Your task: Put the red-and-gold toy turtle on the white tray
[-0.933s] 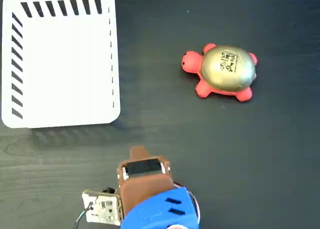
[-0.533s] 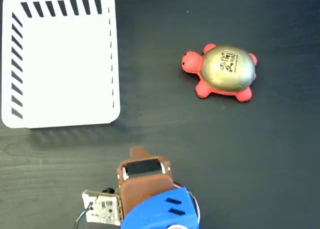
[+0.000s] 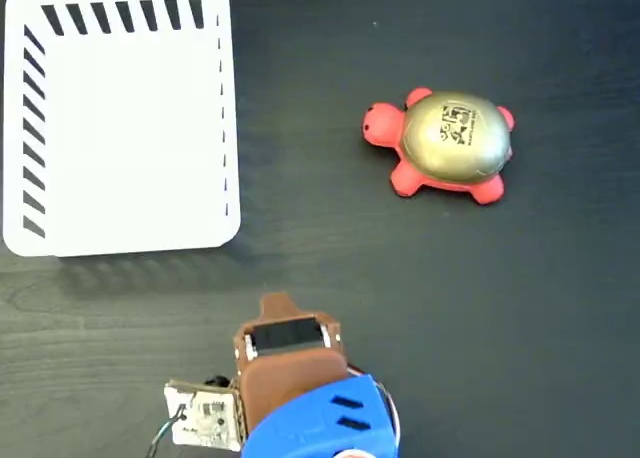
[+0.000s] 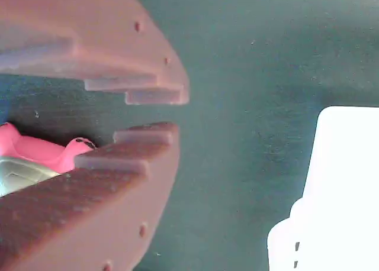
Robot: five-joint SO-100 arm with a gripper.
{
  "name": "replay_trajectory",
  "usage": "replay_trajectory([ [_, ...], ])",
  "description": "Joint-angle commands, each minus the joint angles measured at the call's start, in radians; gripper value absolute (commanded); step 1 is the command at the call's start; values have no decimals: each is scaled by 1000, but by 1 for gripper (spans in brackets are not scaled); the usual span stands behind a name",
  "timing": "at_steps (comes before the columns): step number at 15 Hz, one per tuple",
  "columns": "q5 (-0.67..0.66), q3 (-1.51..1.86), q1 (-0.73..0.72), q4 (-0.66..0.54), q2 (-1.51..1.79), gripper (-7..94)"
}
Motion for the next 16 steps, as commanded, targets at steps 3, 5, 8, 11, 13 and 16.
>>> replay_trajectory([
  [3,11,-11,-12,5,3,0],
  [5,11,-11,-12,5,3,0],
  [8,-3,-11,-26,-12,-21,1],
  [11,-32,-103,-5,-156,-314,0],
  [13,-49,-328,80,-129,-604,0],
  [16,-112,-612,245,-110,-920,0],
])
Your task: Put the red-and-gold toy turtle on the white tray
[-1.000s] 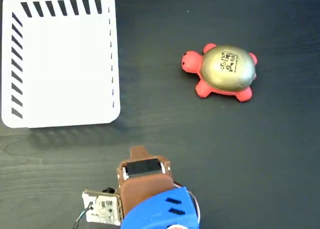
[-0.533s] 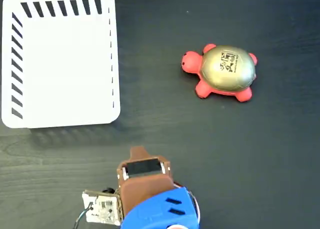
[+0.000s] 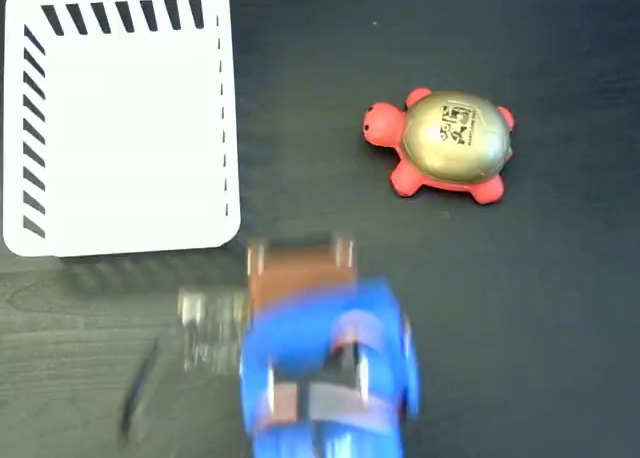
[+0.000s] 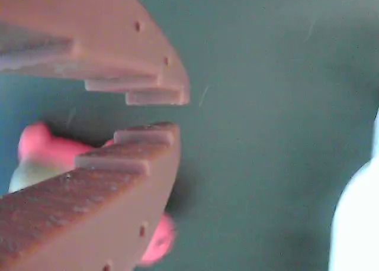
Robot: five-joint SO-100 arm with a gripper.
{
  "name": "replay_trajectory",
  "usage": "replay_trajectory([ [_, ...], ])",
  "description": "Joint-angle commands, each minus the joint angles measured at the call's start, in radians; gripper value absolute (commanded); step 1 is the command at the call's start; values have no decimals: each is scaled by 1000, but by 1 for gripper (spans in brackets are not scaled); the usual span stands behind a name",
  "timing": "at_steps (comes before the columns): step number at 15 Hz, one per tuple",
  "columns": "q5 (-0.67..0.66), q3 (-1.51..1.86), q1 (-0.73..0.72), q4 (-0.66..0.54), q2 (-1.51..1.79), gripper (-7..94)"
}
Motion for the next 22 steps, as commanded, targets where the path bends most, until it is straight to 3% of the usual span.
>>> replay_trajectory([
  [1,-58,-241,144,20,-198,0],
  [3,-100,-383,241,32,-373,0],
  [6,-144,-646,357,141,-618,0],
  [11,-124,-933,399,245,-905,6],
  [12,-123,-963,399,256,-927,11],
  [14,-130,-992,399,267,-953,38],
  [18,-164,-1017,407,291,-992,54],
  [20,-183,-1077,420,334,-1051,56],
  [22,-190,-1140,436,374,-1126,68],
])
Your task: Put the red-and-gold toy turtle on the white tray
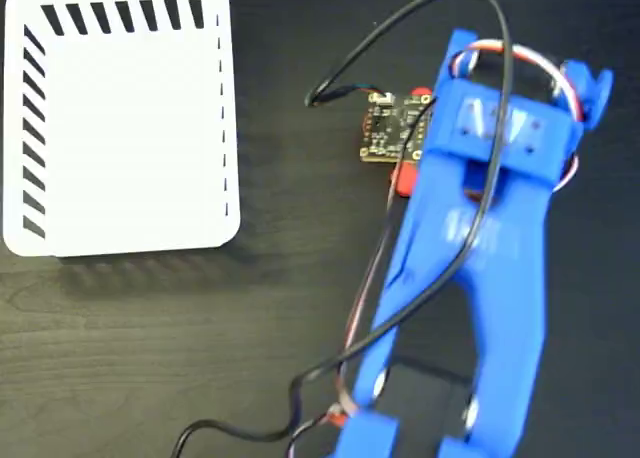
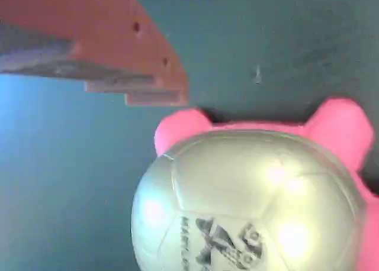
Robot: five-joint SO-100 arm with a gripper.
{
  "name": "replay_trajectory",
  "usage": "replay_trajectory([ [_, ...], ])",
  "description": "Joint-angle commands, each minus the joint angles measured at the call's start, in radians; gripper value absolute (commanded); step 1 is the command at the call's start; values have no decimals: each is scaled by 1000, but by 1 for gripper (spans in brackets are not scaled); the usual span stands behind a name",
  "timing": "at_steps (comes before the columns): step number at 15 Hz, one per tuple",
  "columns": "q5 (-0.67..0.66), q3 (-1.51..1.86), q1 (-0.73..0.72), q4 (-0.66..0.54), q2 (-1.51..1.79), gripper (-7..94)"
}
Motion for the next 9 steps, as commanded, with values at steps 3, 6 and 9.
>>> replay_trajectory([
  [3,-23,-106,23,48,-51,68],
  [6,0,-109,2,25,-95,68],
  [9,32,-120,-20,5,-143,68],
])
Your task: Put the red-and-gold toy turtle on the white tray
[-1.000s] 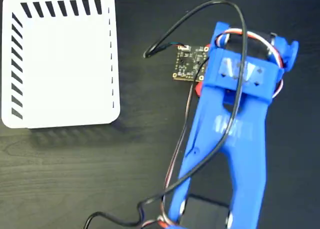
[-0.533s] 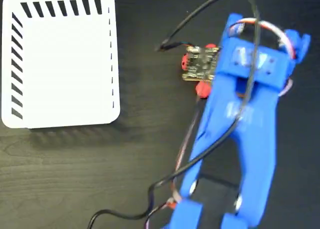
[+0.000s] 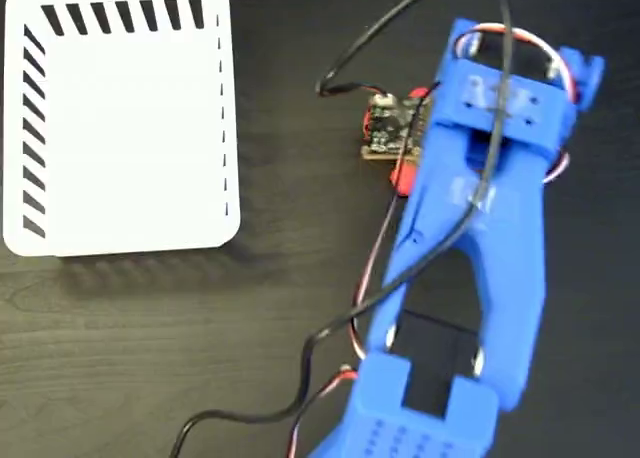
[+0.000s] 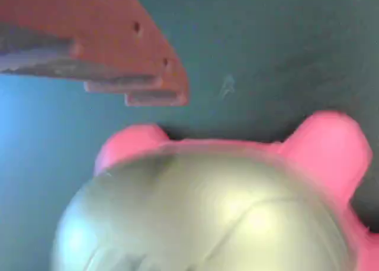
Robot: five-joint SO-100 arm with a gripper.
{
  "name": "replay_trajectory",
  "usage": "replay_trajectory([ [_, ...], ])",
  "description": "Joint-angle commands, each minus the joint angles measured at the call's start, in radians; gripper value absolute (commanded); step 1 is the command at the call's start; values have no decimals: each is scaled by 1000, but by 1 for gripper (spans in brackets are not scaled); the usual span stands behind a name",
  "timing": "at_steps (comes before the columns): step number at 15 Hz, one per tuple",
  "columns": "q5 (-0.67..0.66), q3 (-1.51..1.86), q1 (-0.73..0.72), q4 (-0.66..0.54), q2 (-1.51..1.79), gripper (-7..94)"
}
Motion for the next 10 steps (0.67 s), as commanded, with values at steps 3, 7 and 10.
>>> replay_trajectory([
  [3,11,-43,-9,-58,-6,68],
  [7,12,-29,-8,-103,-38,68],
  [10,18,-29,-9,-110,-69,68],
])
